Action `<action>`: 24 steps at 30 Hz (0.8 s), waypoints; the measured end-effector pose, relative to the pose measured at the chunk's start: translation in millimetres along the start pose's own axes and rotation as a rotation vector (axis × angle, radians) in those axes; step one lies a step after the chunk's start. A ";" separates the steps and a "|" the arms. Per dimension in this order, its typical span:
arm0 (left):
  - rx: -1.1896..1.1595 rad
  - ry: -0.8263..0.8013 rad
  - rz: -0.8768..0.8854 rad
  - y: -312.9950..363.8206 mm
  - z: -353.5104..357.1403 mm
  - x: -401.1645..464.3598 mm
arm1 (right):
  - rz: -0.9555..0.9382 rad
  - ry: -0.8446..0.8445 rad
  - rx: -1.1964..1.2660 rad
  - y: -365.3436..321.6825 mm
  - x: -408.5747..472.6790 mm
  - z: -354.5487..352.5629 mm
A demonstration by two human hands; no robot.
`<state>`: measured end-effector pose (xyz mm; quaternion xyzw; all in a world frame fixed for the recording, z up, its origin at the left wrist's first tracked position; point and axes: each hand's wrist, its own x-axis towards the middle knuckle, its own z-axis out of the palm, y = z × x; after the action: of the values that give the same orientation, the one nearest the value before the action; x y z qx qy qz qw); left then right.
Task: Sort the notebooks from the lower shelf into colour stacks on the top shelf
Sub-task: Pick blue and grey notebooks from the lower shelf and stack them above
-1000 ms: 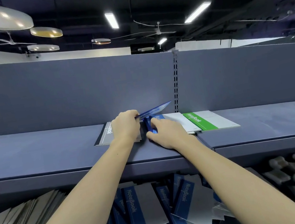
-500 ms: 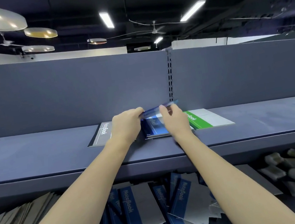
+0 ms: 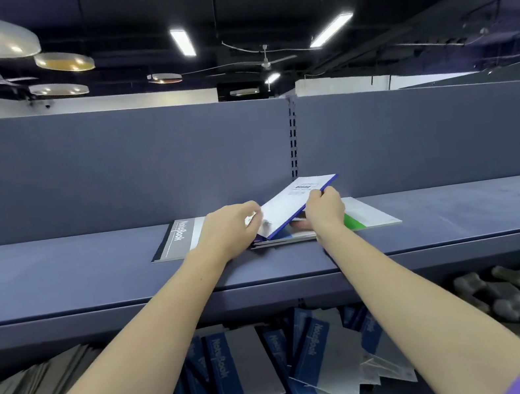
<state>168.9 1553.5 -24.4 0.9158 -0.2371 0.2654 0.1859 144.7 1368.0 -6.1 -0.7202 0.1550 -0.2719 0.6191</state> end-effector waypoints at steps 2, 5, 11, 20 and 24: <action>0.026 -0.008 -0.039 -3.3 1.4 0.4 | 0.044 -0.005 0.118 -9.4 6.7 -10.5; -0.018 -0.114 -0.041 -6.3 6.9 1.8 | -0.111 0.151 -0.064 -39.1 20.4 -28.5; -0.125 -0.204 -0.020 -8.9 9.5 4.3 | -0.776 0.221 -0.800 -100.7 17.8 -28.7; -0.057 -0.078 -0.182 -18.3 6.0 4.2 | -0.418 -0.575 -1.060 -23.4 2.1 9.8; -0.071 -0.047 -0.193 -13.7 3.3 5.5 | -0.338 -0.664 -1.104 -20.1 21.4 -6.9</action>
<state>181.6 1561.3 -26.8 0.9333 -0.1613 0.2161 0.2373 155.6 1354.2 18.3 -0.9914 -0.0425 -0.0097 0.1232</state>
